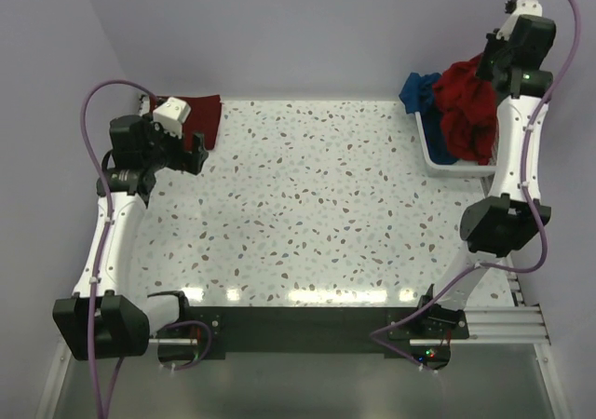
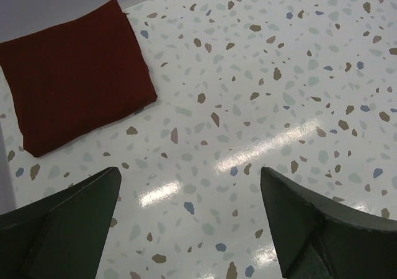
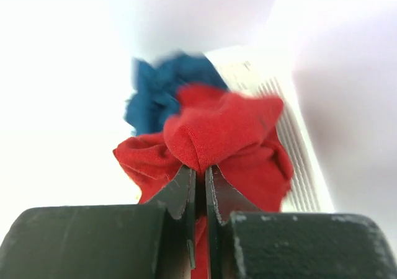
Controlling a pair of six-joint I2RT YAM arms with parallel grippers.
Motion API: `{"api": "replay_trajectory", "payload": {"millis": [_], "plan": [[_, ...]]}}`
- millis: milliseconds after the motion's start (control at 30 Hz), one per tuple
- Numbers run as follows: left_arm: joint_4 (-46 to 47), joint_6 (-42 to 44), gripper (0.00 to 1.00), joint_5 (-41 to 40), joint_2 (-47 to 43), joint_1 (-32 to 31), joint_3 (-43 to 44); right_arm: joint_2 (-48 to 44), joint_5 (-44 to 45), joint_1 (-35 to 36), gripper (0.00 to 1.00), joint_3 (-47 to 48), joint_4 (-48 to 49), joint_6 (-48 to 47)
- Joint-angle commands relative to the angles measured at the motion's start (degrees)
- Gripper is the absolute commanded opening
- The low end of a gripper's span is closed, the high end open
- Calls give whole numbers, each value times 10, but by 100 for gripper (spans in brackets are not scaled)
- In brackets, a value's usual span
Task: Fold and stack the t-shirts
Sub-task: Grab the tshirt from the pile, then move the tshirt to the center of the board
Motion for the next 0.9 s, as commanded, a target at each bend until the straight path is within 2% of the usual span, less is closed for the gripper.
{"api": "replay_trajectory", "payload": {"millis": [0, 133, 267, 467, 633, 700, 733, 767, 800, 833, 867], "plan": [[9, -21, 100, 4, -18, -2, 21, -48, -105, 4, 0, 43, 10, 15], [15, -41, 100, 1, -31, -2, 30, -87, -249, 12, 0, 81, 27, 86], [11, -49, 100, 9, -36, -2, 45, -131, -333, 42, 0, 85, 77, 152], [-4, -60, 100, 15, -36, -2, 64, -184, -384, 142, 0, 76, 144, 222], [-14, -65, 100, 25, -39, 0, 79, -201, -421, 151, 0, 55, 185, 306], [-18, -67, 100, 32, -39, -1, 79, -219, -396, 151, 0, -15, 187, 293], [-19, -66, 100, 36, -39, -1, 80, -239, -371, 151, 10, -42, 160, 273], [-21, -63, 100, 44, -39, -1, 80, -247, -343, 151, 33, -71, 146, 255], [-28, -58, 100, 48, -39, -1, 78, -257, -288, 148, 75, -141, 136, 224], [-32, -45, 100, 61, -37, -1, 77, -263, -263, 147, 98, -177, 118, 204], [-48, -33, 100, 69, -34, -1, 76, -268, -232, 146, 99, -235, 101, 184]]}}
